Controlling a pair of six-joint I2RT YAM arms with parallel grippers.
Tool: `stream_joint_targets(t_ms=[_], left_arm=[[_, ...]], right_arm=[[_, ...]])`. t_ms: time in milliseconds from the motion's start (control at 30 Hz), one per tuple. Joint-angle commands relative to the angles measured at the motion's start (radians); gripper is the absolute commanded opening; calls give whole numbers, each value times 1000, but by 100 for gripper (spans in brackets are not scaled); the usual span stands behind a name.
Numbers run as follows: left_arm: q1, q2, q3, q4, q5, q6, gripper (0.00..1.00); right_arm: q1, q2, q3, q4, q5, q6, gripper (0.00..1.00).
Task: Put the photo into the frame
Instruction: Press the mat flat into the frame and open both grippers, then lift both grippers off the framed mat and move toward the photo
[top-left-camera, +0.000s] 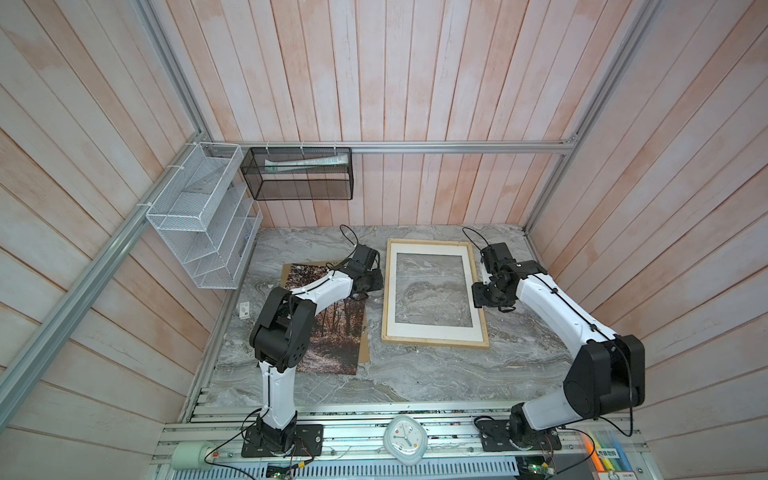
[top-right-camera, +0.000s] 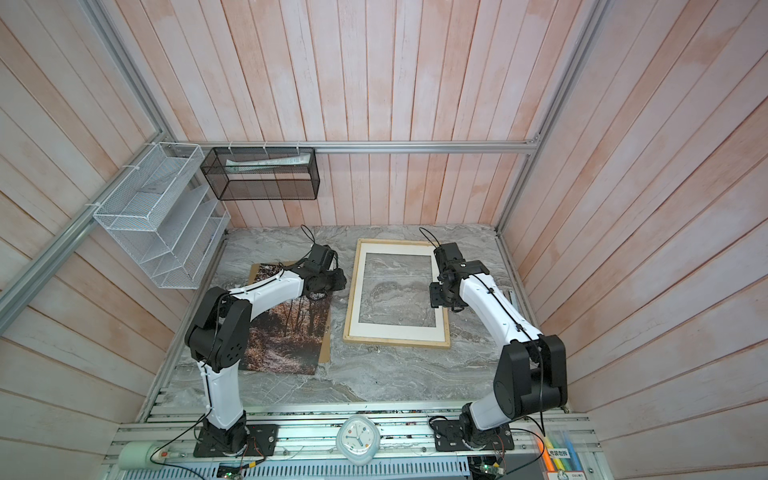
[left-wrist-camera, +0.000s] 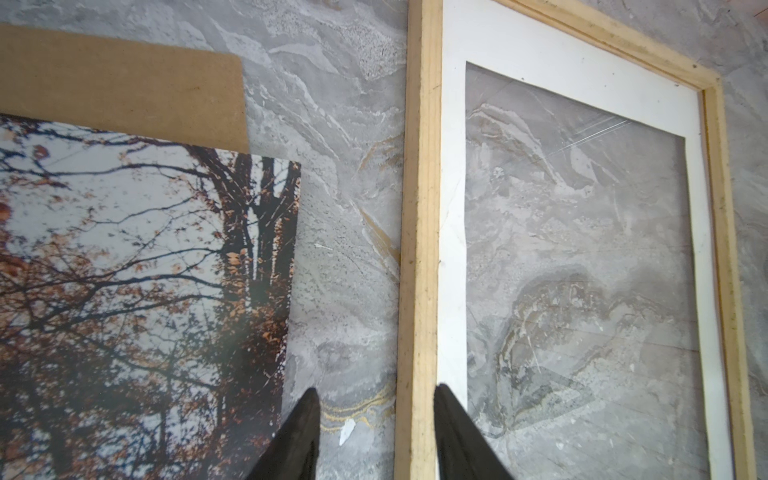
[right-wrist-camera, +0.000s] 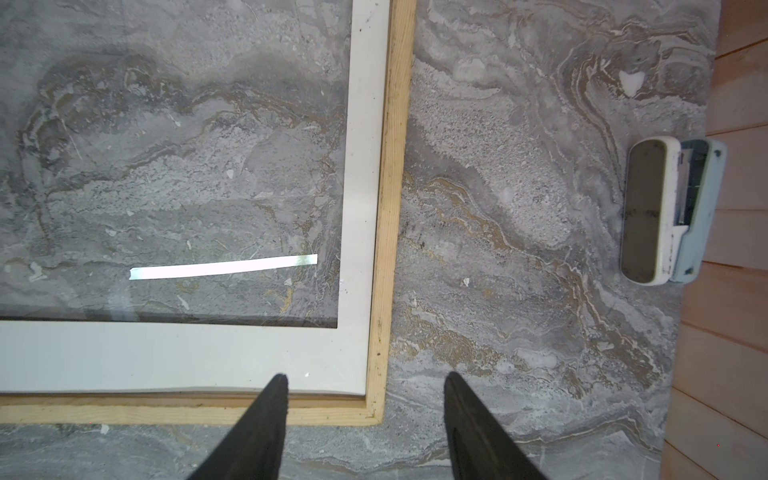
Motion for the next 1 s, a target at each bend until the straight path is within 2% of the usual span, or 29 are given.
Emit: stream_joint_targets(t_ms=[0, 167, 267, 400, 533, 967], left_arm=[[3, -60, -24, 6, -6, 3, 49], [2, -75, -71, 30, 38, -10, 51], [-7, -90, -150, 107, 85, -53, 52], [-37, -91, -219, 184, 115, -91, 53], [-70, -83, -241, 204, 124, -108, 53], [-136, -82, -296, 269, 180, -128, 53]], right_arm=[[-3, 1, 9, 25, -29, 19, 61], [-3, 5, -23, 111, -91, 40, 60], [-4, 12, -45, 167, -142, 59, 60], [-37, 19, -85, 273, -292, 77, 60], [-73, 38, -96, 320, -378, 94, 60], [-77, 67, -108, 359, -416, 128, 60]])
